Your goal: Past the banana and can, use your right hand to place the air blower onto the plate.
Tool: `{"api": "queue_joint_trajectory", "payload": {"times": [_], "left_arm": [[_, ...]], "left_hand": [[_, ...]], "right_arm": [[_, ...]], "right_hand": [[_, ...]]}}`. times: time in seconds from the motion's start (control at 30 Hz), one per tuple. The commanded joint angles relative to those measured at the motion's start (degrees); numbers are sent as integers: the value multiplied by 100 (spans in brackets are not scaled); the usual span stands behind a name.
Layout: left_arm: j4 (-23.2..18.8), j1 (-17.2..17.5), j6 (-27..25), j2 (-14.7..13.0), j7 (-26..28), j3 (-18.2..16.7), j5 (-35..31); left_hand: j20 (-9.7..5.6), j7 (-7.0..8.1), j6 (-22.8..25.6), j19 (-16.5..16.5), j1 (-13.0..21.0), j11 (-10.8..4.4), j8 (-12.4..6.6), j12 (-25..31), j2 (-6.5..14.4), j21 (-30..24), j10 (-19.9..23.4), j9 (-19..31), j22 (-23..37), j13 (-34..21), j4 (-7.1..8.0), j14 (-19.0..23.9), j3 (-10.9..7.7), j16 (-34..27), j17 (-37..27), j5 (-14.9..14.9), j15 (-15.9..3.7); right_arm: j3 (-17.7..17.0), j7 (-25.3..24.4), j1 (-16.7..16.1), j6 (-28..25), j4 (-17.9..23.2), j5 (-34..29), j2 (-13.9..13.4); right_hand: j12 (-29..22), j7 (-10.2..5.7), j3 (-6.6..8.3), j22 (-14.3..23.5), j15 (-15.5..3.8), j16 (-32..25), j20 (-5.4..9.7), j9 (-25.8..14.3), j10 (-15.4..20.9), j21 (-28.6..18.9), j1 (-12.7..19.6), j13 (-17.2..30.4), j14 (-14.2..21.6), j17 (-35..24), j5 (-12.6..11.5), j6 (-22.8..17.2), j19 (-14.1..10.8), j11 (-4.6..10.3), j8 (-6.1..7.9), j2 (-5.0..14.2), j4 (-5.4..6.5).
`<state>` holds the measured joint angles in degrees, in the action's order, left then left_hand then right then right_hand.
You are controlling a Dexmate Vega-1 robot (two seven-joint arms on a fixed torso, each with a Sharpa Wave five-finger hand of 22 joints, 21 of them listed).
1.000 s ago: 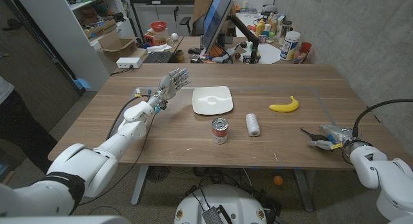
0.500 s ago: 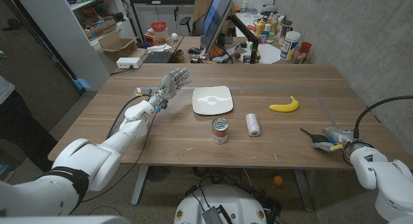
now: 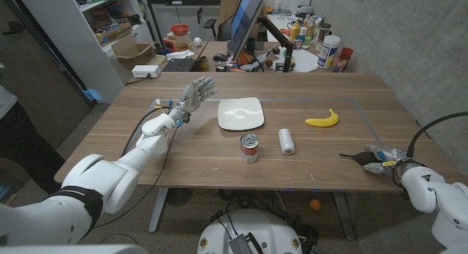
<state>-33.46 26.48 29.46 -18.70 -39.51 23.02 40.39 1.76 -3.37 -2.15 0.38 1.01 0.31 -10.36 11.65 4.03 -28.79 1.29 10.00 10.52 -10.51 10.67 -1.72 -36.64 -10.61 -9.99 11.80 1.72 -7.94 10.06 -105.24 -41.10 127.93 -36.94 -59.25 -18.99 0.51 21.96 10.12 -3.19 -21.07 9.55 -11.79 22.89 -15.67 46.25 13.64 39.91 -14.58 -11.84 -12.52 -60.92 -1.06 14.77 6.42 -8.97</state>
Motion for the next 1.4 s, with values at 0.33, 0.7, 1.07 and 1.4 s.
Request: {"api": "queue_joint_trajectory", "payload": {"times": [0.33,0.7,1.07,1.4], "left_arm": [[679,-314,152,171,-164,-42,-63],[1020,-485,152,266,-213,-85,-105],[1192,-579,75,312,-172,-146,-161],[1241,-589,14,312,-120,-209,-203]], "left_hand": [[15,7,14,36,-40,-2,-9,-4,566,36,38,11,32,-11,-10,39,29,-16,-33,38,15],[15,6,16,44,-40,11,-10,-3,563,39,43,11,32,-12,-12,38,36,-15,-32,39,12],[12,3,16,46,-41,5,-11,-3,564,44,43,11,33,-12,-12,35,43,-14,-32,41,12],[15,3,19,49,-42,9,-12,-2,563,47,45,11,33,-12,-11,39,50,-16,-32,43,12]], "right_arm": [[350,-1666,-58,218,-141,-361,42],[410,-1589,48,106,-98,-400,-140],[435,-1302,244,-76,23,-463,-430],[561,-1138,473,-40,98,-744,-827]], "right_hand": [[-2076,-258,-638,374,-906,-979,54,-856,2595,-866,-455,1247,2807,-1536,-355,-3240,-1050,189,1550,365,920],[-2264,-299,-486,565,-935,-1017,138,-1016,2548,-1049,-92,1525,2872,-1839,-438,-3219,-1002,258,1665,330,723],[-2342,-304,-493,527,-921,-971,157,-1076,2431,-1078,15,1695,2825,-2006,-446,-3148,-960,232,1690,259,658],[-2307,-374,-516,460,-928,-710,211,-1048,2113,-1071,124,1820,2467,-2124,-470,-2926,-791,300,1600,188,593]]}}
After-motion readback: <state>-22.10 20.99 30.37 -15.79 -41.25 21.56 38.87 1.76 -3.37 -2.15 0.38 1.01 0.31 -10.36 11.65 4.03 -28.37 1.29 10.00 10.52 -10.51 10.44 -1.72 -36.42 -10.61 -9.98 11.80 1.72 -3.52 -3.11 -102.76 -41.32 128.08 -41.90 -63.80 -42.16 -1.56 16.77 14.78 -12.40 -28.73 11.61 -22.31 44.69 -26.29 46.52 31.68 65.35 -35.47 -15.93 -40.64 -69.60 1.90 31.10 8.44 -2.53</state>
